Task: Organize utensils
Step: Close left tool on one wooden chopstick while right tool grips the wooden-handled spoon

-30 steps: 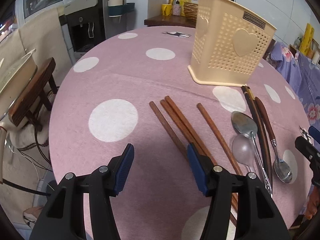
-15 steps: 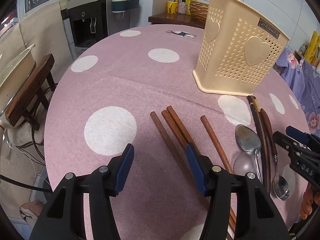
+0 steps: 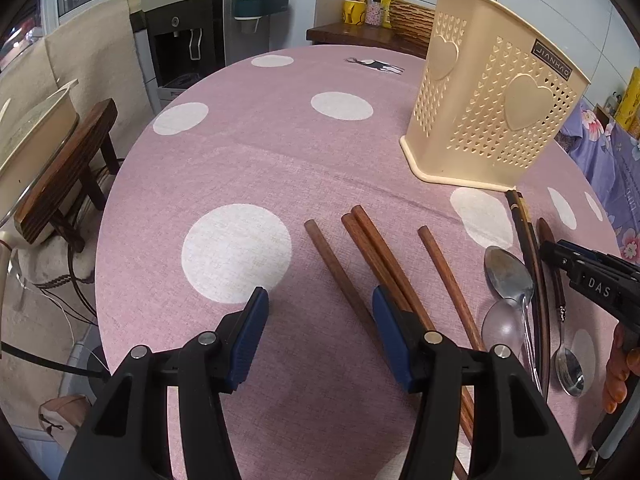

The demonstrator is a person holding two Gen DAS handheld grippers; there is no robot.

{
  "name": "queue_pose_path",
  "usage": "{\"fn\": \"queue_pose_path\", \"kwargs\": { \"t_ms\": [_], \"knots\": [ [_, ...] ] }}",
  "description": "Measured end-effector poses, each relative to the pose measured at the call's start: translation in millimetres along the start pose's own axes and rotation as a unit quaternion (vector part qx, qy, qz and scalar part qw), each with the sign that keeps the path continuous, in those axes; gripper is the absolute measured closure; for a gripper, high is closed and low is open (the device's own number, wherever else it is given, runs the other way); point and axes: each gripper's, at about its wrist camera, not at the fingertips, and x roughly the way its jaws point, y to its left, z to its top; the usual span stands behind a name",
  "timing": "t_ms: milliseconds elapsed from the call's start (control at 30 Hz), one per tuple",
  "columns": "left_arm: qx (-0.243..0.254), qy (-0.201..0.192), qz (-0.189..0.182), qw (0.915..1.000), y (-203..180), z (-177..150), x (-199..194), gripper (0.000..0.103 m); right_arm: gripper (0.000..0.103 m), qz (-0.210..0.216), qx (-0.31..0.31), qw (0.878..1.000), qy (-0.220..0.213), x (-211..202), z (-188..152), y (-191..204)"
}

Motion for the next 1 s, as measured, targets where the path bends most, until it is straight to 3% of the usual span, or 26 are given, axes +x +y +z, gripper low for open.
{"fn": "queue_pose_path", "kwargs": {
  "t_ms": [267, 367, 433, 533, 1000],
  "knots": [
    [0.013, 0.011, 0.025, 0.9995, -9.8, 11.0, 10.4, 0.053, 0.076, -0.005, -0.001, 1.0, 0.002, 0.6, 1.8, 2.1],
    [0.014, 0.013, 0.038, 0.9991, -10.7, 15.9, 13.6, 0.063, 0.079, -0.007, 0.0, 1.0, 0.004, 0.4, 3.8, 5.3],
    [0.013, 0.013, 0.046, 0.9988, -10.5, 19.0, 15.2, 0.076, 0.081, -0.008, 0.002, 1.0, 0.005, -0.5, 4.1, 8.2],
    [0.011, 0.011, 0.054, 0.9984, -11.9, 22.8, 17.3, 0.088, 0.084, -0.011, 0.007, 1.0, 0.005, 1.5, 7.5, 9.4],
    [-0.011, 0.008, 0.031, 0.9994, -13.1, 29.2, 18.5, 0.095, 0.086, -0.006, 0.012, 1.0, 0.0, 2.1, 8.1, 7.5]
  ]
}}
